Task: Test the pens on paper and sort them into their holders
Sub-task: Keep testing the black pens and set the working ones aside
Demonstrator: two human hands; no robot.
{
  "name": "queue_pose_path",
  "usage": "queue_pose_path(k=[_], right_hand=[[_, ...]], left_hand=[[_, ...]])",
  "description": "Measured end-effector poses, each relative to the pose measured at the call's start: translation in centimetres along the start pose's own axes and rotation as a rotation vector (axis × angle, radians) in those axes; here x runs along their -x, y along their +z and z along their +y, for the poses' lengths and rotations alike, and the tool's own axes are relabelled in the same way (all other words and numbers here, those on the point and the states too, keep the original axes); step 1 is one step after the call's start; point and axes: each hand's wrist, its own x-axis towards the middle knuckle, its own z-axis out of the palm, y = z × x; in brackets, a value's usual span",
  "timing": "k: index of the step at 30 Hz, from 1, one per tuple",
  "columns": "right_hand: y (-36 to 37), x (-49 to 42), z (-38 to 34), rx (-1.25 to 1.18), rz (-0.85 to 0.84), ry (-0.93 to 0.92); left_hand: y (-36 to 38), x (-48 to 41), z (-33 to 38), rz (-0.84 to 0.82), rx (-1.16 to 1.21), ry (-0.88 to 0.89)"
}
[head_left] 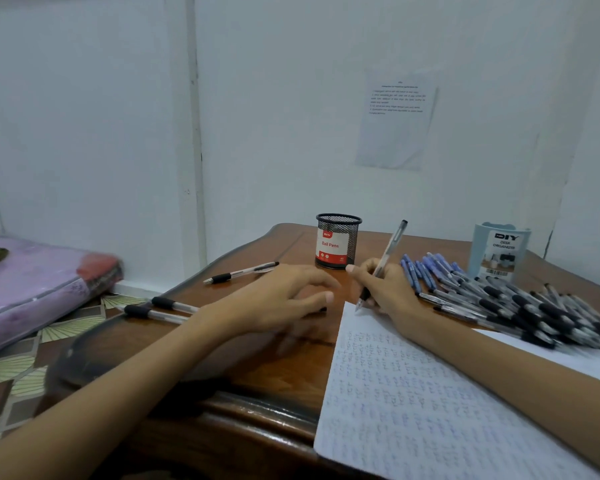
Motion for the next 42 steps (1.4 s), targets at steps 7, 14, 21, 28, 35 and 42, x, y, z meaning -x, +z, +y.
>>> queue_pose_path(k=[7, 14, 21, 28, 35, 42], right_hand=[[-1.0, -1.5, -0.2, 0.133, 0.184, 0.071], [-5.5, -1.7, -1.8, 0.033, 0.172, 0.253], [-8.7, 0.9, -3.2, 0.151, 0.192, 0.296], [-9.9, 1.7, -2.7, 0.255, 0.24, 0.263], [-15.7, -0.5, -1.2, 1.368, 0.175, 0.137], [-11.9, -1.8, -2.1, 1.417, 0.08, -0.147]], left_hand=[[2.2, 2.2, 2.8, -0.291, 0.034, 0.045], [2.3, 2.6, 2.8, -0.306, 0.093, 0.002], [2.3, 3.1, 3.3, -0.227, 0.076, -0.005], [2.1, 3.2, 3.8, -0.238, 0.035, -0.006], [1.9, 3.3, 3.7, -0.228, -0.021, -0.005], [1.7, 4.3, 2.6, -0.366, 0.023, -0.006]])
